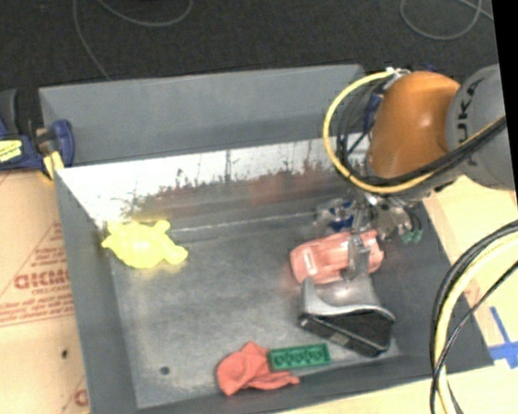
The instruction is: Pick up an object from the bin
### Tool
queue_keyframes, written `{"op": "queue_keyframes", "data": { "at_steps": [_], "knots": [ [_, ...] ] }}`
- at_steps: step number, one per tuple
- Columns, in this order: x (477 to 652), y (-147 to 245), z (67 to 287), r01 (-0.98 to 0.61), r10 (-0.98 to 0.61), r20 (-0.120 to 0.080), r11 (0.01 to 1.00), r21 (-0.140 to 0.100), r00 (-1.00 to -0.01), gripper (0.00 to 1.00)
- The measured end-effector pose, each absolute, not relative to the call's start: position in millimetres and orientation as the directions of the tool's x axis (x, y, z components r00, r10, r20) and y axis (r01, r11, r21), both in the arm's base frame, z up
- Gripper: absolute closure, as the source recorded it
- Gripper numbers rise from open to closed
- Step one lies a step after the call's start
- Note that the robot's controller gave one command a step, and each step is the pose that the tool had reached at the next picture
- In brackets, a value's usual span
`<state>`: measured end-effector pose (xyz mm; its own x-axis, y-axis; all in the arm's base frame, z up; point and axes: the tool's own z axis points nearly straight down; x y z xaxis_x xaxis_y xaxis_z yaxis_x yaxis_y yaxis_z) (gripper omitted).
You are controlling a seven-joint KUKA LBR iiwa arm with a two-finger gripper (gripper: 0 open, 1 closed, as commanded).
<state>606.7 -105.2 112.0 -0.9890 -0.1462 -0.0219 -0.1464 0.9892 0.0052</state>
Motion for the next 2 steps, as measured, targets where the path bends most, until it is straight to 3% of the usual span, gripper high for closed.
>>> {"op": "queue_keyframes", "data": {
  "at_steps": [1, 2],
  "knots": [
    [602.9, -108.6, 153.3, -0.16, -0.16, -0.01, 0.987, 0.002, -0.987, 1.0],
    [605.8, -116.2, 215.3, -0.161, -0.161, -0.015, 0.987, 0.002, -0.987, 1.0]
  ]
}}
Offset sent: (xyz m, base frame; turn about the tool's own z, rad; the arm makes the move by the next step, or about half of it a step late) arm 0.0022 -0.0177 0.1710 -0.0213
